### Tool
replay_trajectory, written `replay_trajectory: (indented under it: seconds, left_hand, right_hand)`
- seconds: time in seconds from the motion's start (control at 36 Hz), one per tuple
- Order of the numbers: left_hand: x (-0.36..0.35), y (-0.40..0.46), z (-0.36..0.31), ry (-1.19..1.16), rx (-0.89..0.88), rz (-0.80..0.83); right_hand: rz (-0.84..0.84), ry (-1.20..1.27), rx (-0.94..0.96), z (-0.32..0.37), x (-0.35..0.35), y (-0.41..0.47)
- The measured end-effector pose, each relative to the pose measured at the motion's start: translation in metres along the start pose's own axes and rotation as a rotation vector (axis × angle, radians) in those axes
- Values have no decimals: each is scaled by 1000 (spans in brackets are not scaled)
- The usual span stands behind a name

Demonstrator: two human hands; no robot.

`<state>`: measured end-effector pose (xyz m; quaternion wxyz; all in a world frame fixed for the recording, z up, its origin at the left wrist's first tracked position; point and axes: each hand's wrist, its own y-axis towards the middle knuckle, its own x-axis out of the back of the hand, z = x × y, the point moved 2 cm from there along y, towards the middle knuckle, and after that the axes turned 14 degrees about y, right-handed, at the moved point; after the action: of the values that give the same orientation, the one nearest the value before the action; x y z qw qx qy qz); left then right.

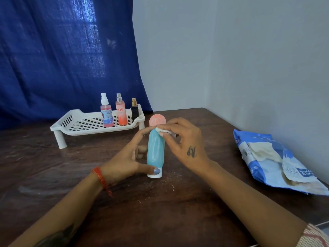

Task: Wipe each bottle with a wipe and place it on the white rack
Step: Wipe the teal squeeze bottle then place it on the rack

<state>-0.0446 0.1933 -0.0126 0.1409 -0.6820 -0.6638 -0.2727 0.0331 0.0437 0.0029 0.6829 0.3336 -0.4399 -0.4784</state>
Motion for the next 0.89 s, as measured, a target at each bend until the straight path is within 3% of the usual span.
replay_trajectory:
  seconds: [0.17,0.44,0.69,0.89]
  left_hand:
    - [0,0,0,-10,-15,3]
    - [-1,-1,-2,6,-14,-15]
    - [0,0,-1,-18,-3,-2]
    - [0,-1,-3,-13,-3,-8]
  right_hand:
    - [111,68,70,5,-3,0]
    - [8,-50,61,3,1,-1]
    - [143,-52,160,10,-6,-2]
    - [49,-68,142,9,0,-2]
